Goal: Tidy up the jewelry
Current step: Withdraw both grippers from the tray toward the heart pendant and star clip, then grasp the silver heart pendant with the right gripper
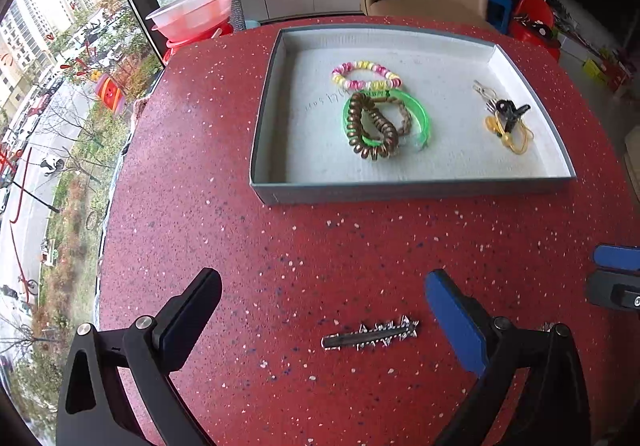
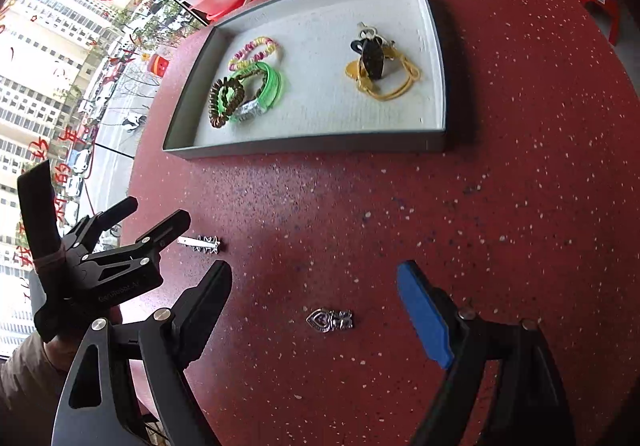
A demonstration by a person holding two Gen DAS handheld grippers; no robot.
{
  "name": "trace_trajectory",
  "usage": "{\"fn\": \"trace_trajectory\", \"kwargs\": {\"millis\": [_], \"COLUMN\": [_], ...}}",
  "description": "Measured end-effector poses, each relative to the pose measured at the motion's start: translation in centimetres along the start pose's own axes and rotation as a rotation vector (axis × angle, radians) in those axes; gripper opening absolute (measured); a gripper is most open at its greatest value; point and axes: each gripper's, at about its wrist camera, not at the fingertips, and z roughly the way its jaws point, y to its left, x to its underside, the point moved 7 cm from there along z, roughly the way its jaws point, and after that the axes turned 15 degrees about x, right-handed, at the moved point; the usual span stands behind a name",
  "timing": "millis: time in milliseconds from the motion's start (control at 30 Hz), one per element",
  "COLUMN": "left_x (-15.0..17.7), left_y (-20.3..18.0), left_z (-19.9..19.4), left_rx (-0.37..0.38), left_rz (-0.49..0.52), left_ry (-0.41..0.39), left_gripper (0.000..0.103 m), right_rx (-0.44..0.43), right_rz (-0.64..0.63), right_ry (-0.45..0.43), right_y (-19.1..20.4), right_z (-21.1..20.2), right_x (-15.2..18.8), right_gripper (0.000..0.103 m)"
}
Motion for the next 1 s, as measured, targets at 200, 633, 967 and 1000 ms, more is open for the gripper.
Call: {"fn": "trace_trajectory", "kwargs": {"millis": [200,633,967,1000], "left_x": [2.4,2.6,3.5,3.5], "left_y": [-0.8,-2.2,-3.8,-3.7], "left_z": [1.0,2.7,2.0,2.0], "left_rx": [0.037,0.114,0.161,0.167], "left_rz": [0.119,0.244,0.237,0.230], "left_ry": [0.046,0.085,0.072,0.072], "left_gripper": [0.103,0.088,0.038,0.038], "right_rx": [0.085,0.244,0.383,0.369], "right_rz": [-0.003,0.134,0.131,0.127], "right_ry": [0.031,0.027,-0.030,-0.032], "right_y": [0.8,1.5,2.1,2.0], "right_z": [1.9,3.2,3.5,3.5], "right_x": [3.2,4.7,4.9,4.9], "right_gripper": [0.086,0.062,0.018,0.018]}}
